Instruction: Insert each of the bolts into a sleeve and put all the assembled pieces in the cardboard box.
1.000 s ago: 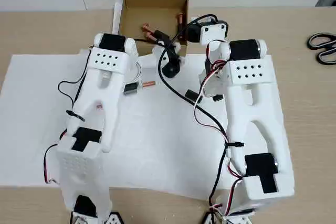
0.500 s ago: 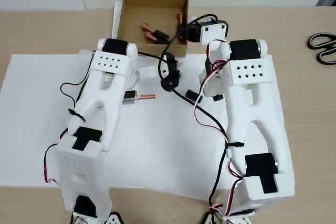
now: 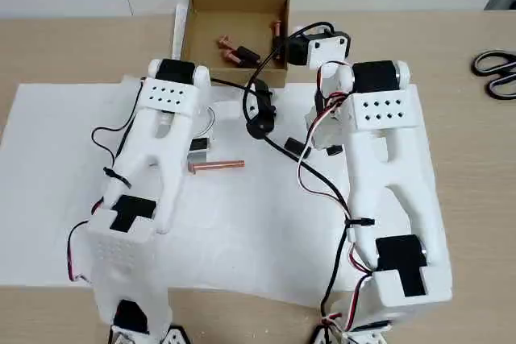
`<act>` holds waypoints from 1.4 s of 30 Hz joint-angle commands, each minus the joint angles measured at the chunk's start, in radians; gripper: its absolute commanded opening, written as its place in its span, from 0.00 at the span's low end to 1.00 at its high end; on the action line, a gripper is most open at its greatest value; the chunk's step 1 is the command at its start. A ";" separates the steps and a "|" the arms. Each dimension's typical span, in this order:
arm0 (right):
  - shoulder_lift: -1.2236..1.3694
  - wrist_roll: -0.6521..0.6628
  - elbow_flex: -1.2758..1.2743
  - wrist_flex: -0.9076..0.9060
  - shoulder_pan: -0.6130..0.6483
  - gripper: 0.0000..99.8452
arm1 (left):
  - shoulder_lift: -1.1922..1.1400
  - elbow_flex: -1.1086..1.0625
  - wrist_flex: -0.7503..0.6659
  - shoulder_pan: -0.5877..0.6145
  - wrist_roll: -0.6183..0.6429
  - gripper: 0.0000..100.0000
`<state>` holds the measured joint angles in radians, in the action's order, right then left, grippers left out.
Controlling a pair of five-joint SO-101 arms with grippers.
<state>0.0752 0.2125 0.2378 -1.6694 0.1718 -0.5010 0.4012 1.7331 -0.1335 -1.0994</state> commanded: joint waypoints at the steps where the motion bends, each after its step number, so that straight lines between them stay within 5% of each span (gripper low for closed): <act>1: -0.053 -0.014 0.041 -0.005 -0.008 0.00 | 0.020 0.088 0.012 0.026 0.106 0.09; 12: -0.058 -0.014 0.043 -0.005 -0.010 0.00 | 0.021 0.401 0.017 0.166 0.483 0.09; 23: -0.081 -0.006 0.044 -0.005 -0.134 0.00 | 0.193 0.407 0.020 0.143 1.250 0.09; 30: -0.291 -0.006 0.043 -0.007 -0.202 0.00 | 0.502 0.142 0.011 0.097 1.511 0.09; 33: -0.337 -0.006 0.041 -0.007 -0.202 0.00 | 0.568 -0.018 -0.018 0.071 1.740 0.09; 37: -0.349 -0.008 0.041 -0.007 -0.200 0.00 | 0.574 -0.200 -0.112 0.072 1.949 0.09; 42: -0.357 -0.012 0.005 -0.005 -0.196 0.00 | 0.443 -0.395 -0.310 0.071 2.033 0.09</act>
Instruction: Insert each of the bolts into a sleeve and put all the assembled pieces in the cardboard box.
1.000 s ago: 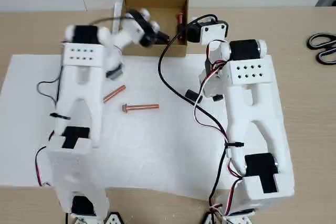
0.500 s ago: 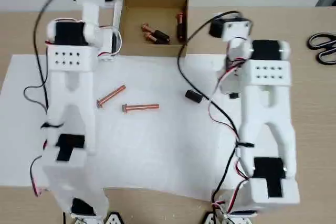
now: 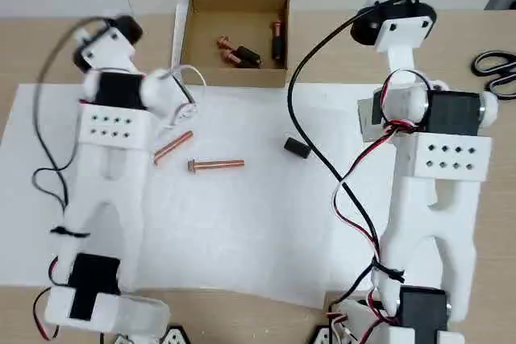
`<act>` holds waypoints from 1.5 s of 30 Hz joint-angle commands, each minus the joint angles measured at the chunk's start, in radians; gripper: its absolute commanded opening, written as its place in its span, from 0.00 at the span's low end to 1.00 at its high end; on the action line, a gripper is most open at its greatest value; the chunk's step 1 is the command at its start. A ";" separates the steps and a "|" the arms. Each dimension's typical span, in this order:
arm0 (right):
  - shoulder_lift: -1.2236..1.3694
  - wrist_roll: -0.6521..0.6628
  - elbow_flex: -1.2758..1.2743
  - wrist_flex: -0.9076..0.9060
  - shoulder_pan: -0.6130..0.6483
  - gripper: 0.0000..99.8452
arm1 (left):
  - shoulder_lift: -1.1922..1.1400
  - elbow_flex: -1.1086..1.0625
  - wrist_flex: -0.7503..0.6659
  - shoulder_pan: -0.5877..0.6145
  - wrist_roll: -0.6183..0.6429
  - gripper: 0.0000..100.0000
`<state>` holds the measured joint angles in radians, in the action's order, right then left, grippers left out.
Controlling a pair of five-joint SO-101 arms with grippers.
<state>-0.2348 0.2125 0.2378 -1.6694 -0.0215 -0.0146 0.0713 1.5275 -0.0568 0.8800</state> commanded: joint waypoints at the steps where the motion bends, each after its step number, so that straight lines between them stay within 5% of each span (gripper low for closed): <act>1: -0.047 -0.012 -0.012 -0.005 -0.002 0.00 | -0.077 -0.073 -0.130 -0.006 0.083 0.09; 15: -0.047 -0.014 -0.051 -0.005 -0.007 0.00 | -0.226 -0.054 -0.144 -0.083 0.405 0.09; 31: -0.047 -0.014 -0.051 -0.001 -0.004 0.00 | -0.374 -0.036 -0.150 -0.087 0.454 0.09; 45: -0.047 -0.014 -0.051 0.001 -0.002 0.00 | -0.384 0.189 0.152 -0.132 0.454 0.09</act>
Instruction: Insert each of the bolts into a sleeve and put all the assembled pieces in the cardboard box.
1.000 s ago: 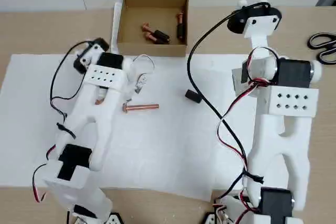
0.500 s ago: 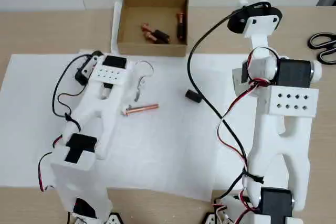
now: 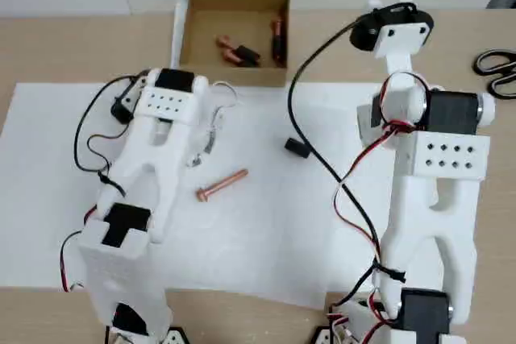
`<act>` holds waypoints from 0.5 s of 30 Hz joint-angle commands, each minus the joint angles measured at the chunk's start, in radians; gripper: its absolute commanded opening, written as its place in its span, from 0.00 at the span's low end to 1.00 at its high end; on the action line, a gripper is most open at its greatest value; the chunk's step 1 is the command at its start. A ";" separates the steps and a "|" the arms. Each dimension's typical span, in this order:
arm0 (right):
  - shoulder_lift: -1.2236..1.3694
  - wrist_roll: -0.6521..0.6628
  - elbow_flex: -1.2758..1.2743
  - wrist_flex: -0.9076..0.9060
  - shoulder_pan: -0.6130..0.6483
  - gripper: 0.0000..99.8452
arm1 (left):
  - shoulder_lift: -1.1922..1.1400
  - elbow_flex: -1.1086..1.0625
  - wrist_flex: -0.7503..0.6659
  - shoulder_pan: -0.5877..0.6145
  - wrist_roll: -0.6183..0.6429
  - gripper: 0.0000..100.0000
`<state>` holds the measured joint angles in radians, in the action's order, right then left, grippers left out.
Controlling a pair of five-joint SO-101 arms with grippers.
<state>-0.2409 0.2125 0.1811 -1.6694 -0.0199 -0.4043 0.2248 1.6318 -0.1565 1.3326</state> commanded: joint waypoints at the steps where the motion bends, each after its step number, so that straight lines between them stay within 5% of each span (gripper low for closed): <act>1: -0.041 -0.014 0.006 -0.001 -0.004 0.00 | 0.006 0.036 0.063 -0.048 0.003 0.09; 8: -0.041 -0.014 0.006 -0.002 -0.007 0.00 | 0.008 0.039 0.086 -0.118 0.011 0.09; 15: -0.041 -0.014 0.006 -0.002 -0.007 0.00 | 0.005 0.035 0.091 -0.118 0.167 0.09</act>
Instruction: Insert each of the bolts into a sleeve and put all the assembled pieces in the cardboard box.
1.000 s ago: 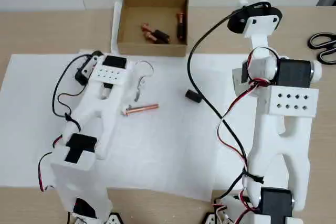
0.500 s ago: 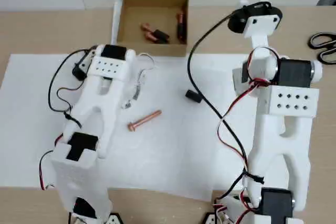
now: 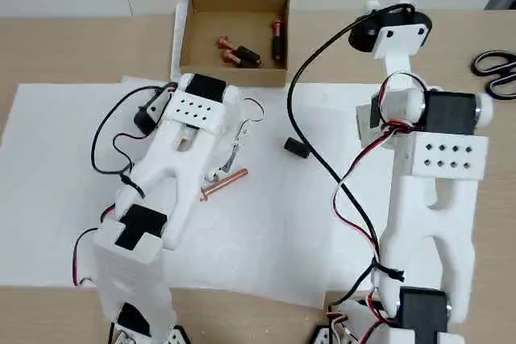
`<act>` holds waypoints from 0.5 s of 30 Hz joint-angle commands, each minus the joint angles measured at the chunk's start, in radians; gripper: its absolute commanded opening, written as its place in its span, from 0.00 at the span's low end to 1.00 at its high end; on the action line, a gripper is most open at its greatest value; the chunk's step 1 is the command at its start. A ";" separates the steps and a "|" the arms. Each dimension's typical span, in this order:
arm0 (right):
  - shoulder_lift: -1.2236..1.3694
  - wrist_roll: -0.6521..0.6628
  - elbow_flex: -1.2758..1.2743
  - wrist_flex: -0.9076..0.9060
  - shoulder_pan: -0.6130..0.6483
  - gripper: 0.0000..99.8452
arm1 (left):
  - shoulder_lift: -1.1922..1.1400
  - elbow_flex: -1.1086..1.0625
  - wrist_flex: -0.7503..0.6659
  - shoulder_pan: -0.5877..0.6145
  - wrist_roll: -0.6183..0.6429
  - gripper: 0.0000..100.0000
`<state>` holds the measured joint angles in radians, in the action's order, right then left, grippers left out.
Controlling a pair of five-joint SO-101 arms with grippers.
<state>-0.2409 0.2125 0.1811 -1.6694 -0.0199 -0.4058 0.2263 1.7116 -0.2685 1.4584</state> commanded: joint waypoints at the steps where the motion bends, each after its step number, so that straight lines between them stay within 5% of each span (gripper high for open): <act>1: -0.041 -0.014 0.006 -0.002 -0.007 0.00 | 0.005 0.033 0.009 -0.006 0.049 0.09; 15: -0.041 -0.014 0.006 -0.002 -0.008 0.00 | -0.150 0.027 0.008 -0.005 0.244 0.09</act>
<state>-0.2409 0.2125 0.1811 -1.6694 -0.0199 -0.5393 0.2539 1.7116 -0.2685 1.6747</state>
